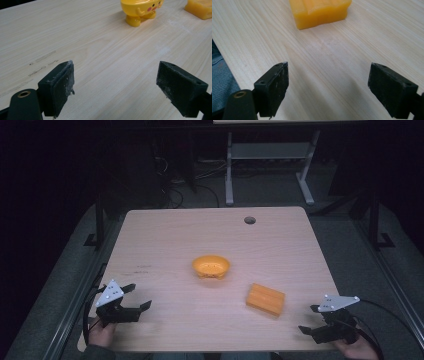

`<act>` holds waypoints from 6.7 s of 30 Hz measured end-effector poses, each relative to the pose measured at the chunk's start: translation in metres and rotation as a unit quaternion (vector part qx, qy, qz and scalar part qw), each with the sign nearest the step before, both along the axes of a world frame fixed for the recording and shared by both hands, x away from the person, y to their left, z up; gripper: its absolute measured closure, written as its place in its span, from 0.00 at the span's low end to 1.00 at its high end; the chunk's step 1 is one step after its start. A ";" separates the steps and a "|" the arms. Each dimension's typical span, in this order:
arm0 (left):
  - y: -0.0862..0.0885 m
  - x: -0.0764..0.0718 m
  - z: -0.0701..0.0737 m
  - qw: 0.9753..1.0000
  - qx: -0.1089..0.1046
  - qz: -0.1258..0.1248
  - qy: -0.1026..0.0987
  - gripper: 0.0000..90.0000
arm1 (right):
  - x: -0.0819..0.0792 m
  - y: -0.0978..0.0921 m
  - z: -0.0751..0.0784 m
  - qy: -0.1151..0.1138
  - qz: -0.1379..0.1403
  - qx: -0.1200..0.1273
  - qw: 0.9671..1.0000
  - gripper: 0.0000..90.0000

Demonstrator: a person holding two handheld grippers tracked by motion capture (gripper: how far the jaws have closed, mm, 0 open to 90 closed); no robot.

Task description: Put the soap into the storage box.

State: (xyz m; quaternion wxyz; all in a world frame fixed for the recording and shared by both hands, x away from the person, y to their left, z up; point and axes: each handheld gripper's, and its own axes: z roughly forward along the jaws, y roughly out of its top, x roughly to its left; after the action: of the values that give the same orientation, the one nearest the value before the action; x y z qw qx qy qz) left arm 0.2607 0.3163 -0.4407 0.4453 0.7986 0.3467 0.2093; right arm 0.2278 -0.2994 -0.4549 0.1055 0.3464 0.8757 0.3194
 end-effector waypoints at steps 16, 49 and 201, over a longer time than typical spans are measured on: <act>-0.001 -0.002 0.001 1.000 -0.001 -0.003 0.000 0.16 | 0.006 0.014 0.009 0.025 0.002 -0.004 1.000 0.17; -0.002 -0.001 0.002 1.000 -0.006 -0.010 -0.004 0.16 | 0.057 0.075 0.043 0.028 0.088 -0.046 0.995 0.16; -0.001 0.001 0.005 1.000 -0.023 -0.013 -0.012 0.16 | 0.165 0.187 0.081 0.008 0.211 -0.079 0.974 0.23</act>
State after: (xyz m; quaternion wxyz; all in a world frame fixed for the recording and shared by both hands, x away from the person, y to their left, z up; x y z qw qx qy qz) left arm 0.2621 0.3157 -0.4360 0.4699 0.7901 0.3360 0.2050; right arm 0.3933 -0.1126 -0.3741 0.0559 0.1472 0.9523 0.2613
